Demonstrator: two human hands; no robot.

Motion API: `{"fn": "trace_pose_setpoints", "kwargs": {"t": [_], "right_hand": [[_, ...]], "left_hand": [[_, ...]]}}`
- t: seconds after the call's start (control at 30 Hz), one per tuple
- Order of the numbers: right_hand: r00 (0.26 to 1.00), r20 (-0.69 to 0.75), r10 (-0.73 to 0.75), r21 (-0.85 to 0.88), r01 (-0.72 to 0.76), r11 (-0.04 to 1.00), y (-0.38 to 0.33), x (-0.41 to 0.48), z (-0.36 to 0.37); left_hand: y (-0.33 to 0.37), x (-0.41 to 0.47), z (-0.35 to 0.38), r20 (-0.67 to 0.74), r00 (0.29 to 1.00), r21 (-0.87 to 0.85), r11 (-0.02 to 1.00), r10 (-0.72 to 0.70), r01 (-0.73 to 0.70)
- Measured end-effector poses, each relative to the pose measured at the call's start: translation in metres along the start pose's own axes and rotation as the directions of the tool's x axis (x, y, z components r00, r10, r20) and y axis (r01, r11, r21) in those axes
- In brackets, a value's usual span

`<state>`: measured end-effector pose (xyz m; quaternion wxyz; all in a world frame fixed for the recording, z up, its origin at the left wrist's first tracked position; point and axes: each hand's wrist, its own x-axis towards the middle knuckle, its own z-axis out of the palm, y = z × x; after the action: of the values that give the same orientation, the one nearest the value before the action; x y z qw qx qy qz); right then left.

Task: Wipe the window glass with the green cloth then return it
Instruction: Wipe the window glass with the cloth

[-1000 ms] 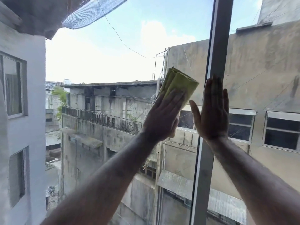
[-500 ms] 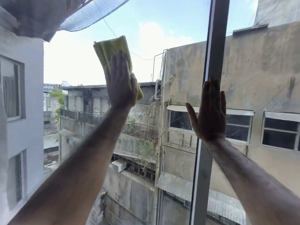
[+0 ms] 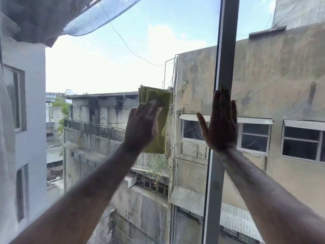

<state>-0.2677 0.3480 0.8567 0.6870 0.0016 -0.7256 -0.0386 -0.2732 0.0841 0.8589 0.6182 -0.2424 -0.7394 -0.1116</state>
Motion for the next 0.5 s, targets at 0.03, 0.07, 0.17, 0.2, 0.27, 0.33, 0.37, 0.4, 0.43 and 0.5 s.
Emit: {"fn": "trace_pose_setpoints", "kwargs": {"t": [0.03, 0.07, 0.17, 0.2, 0.27, 0.33, 0.37, 0.4, 0.43, 0.5], "right_hand": [[1.0, 0.002, -0.001, 0.006, 0.001, 1.0, 0.0, 0.0, 0.0], [1.0, 0.004, -0.002, 0.014, 0.002, 1.0, -0.001, -0.001, -0.001], [1.0, 0.013, 0.003, 0.03, -0.003, 1.0, -0.001, 0.0, -0.002], [1.0, 0.016, 0.005, 0.027, -0.005, 1.0, -0.001, 0.0, -0.002], [1.0, 0.021, 0.003, 0.023, -0.004, 1.0, -0.001, 0.0, -0.001], [1.0, 0.024, 0.0, 0.028, -0.001, 1.0, -0.001, -0.001, -0.001], [1.0, 0.027, -0.001, 0.032, 0.0, 0.999, 0.0, -0.001, -0.002], [1.0, 0.029, 0.0, 0.037, -0.001, 0.999, 0.0, 0.0, -0.002], [0.999, 0.034, 0.001, 0.041, -0.002, 0.999, 0.0, 0.0, -0.002], [0.999, 0.053, 0.005, 0.045, -0.007, 0.999, 0.0, 0.0, -0.002]], "left_hand": [[-0.003, 0.01, -0.007, 0.027, 0.999, -0.034, 0.999, -0.021, 0.022], [-0.006, 0.019, -0.014, 0.055, 0.998, -0.049, 0.998, -0.028, 0.031], [-0.006, 0.036, -0.024, 0.094, 0.995, 0.034, 0.999, -0.014, 0.011], [-0.004, 0.039, -0.026, 0.098, 0.995, 0.045, 0.999, -0.019, 0.014], [-0.002, 0.044, -0.029, 0.104, 0.993, 0.049, 0.998, -0.052, 0.047], [0.0, 0.047, -0.031, 0.106, 0.991, 0.052, 0.996, -0.076, 0.071], [0.001, 0.049, -0.032, 0.107, 0.991, 0.054, 0.996, -0.08, 0.075], [0.001, 0.05, -0.033, 0.107, 0.991, 0.052, 0.996, -0.081, 0.075], [0.002, 0.051, -0.034, 0.109, 0.991, 0.051, 0.996, -0.078, 0.072], [0.003, 0.052, -0.036, 0.116, 0.991, 0.063, 0.996, -0.072, 0.065]]}}
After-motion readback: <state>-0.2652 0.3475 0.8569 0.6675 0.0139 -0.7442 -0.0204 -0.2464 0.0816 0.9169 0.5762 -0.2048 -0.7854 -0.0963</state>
